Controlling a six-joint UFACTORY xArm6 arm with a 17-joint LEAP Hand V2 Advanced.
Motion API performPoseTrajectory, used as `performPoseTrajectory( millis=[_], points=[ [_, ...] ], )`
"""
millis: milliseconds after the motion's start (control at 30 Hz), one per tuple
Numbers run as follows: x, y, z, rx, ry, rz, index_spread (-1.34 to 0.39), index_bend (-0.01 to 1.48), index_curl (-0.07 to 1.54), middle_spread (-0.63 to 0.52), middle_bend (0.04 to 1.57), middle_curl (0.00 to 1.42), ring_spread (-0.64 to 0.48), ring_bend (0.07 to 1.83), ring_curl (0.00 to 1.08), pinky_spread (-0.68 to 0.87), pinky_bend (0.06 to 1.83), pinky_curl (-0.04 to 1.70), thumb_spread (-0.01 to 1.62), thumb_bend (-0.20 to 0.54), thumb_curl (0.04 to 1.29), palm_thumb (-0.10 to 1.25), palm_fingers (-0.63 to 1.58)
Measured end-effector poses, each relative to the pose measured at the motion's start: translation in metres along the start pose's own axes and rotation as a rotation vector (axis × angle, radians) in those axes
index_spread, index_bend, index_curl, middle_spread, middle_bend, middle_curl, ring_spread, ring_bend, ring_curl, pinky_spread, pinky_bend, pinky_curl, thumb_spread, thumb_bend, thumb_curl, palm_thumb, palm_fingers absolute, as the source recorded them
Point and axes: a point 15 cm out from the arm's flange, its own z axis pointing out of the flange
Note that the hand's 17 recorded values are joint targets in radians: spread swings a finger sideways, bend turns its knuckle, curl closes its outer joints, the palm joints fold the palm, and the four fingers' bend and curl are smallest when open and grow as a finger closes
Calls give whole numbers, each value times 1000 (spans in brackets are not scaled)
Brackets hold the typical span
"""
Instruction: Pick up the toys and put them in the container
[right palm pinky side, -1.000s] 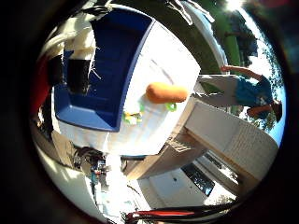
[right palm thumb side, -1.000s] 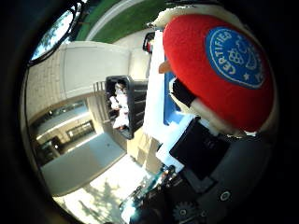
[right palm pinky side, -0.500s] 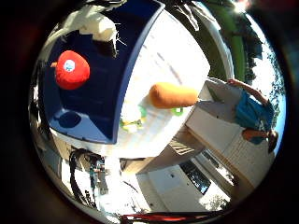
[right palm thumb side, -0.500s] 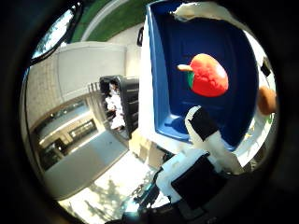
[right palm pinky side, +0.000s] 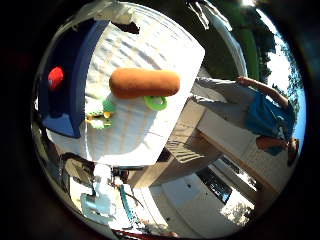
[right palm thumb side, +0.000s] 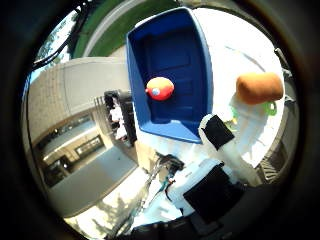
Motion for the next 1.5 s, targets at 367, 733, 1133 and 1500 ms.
performPoseTrajectory(
  millis=[367,733,1133,1500],
  points=[
    [78,-16,105,-177,-11,-19,-258,181,233,43,169,334,248,386,313,412,421,338,1134,-23,423,753,28],
    [100,-48,173,-221,31,-42,-142,216,280,-19,264,359,234,394,309,396,319,276,1121,-25,410,768,346],
    [89,-49,116,-123,77,-59,-516,200,24,-214,883,749,4,1224,683,360,1052,603,1094,-3,440,914,1095],
    [55,45,-14,-49,101,-24,-818,428,-21,-258,1031,966,-81,1323,780,270,1282,833,1154,-14,542,1019,982]
  ],
)
